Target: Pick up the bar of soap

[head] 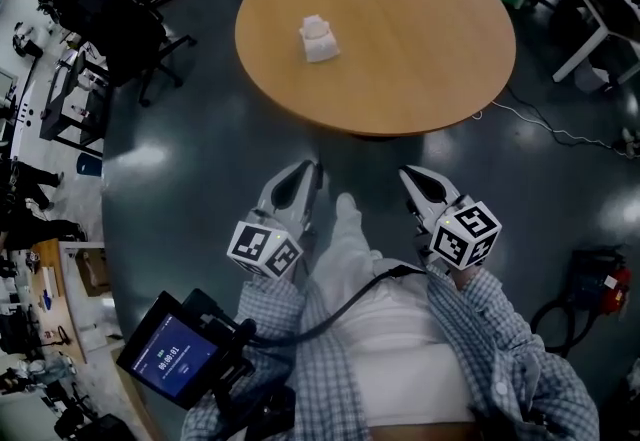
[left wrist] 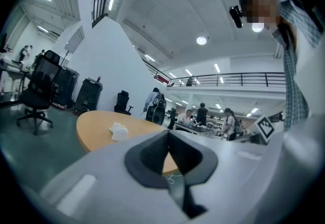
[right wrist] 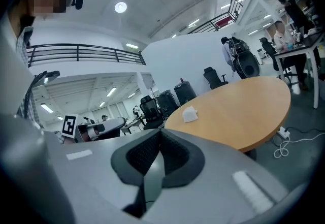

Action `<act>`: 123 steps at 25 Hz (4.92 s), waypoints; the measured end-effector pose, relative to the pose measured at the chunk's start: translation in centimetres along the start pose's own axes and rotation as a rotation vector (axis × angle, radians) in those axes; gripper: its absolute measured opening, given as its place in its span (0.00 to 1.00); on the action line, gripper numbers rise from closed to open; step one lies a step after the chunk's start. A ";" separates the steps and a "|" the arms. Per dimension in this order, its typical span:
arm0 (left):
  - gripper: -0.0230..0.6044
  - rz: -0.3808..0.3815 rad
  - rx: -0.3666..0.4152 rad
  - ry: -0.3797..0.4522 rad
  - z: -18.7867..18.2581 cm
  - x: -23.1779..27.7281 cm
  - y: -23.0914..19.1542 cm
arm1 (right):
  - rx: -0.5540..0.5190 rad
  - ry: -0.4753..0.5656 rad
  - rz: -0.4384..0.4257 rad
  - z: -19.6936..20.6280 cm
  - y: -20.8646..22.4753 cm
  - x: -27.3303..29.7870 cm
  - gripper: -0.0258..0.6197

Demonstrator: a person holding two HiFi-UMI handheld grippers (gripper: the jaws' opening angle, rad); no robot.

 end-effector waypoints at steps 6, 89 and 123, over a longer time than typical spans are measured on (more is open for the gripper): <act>0.03 0.024 -0.019 -0.027 0.3 3.9 -5.9 | 0.027 -0.011 0.038 -1.4 2.1 5.2 0.04; 0.44 1.213 0.926 -1.403 4.6 26.8 -32.9 | 0.060 -0.179 0.130 -9.7 15.1 28.3 0.04; 0.44 0.388 0.089 -0.412 2.2 19.1 -25.4 | 0.063 -0.070 -0.006 -12.2 10.0 29.8 0.04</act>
Point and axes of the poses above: the fingertips, and each gripper's own axes: x forward along the fingers, y to its right, z out of its underside, the point moved 6 cm from there along -x, backward along the fingers, and after that the axes turned 15 degrees about z, right-handed, at the moved point
